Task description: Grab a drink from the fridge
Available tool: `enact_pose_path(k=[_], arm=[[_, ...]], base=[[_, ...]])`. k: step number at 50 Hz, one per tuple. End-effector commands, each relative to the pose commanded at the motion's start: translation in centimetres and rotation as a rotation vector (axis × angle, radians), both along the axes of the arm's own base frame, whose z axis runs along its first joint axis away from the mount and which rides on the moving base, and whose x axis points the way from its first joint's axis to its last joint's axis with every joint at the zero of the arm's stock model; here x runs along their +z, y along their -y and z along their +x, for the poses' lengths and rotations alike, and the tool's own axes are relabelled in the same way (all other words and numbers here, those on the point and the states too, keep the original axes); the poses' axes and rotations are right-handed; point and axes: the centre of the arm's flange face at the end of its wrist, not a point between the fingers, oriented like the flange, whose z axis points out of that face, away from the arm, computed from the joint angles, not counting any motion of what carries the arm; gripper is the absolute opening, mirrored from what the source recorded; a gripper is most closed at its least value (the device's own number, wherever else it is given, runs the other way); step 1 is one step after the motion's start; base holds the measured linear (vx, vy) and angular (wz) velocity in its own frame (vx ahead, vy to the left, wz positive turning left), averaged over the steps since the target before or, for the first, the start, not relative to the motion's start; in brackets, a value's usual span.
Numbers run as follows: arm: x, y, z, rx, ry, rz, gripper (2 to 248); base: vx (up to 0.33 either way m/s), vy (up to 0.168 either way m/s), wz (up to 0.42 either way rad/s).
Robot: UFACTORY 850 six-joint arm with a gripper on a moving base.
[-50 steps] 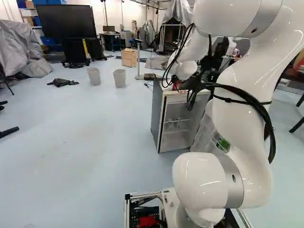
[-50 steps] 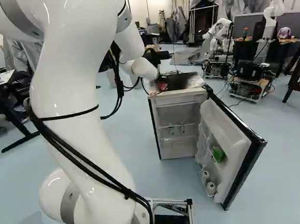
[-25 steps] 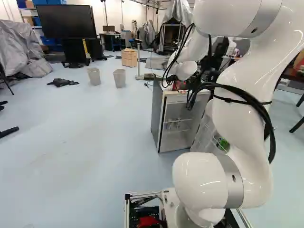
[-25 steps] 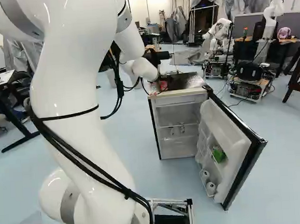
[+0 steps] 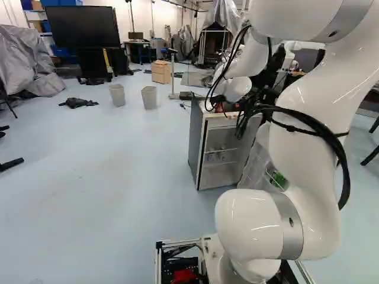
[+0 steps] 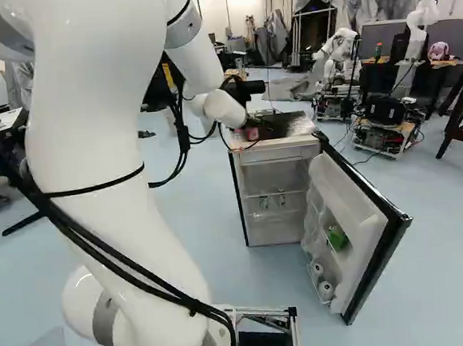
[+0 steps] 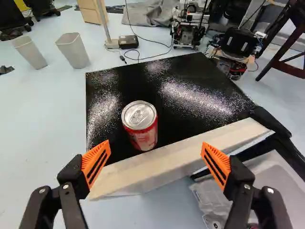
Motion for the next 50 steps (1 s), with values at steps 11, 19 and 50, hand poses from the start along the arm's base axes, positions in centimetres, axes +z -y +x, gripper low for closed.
enact_pose_path(k=[11,19,50], arm=[[0.1,1.4,-1.5,-0.031,-0.002,0.001,247],[0.8,2.5,-2.3,-0.056,0.009,-0.002,247],[3.8,7.0,-5.3,-0.179,0.015,0.036,247]], base=[[0.0,0.0,0.0],[0.0,0.0,0.0],[0.0,0.0,0.0]])
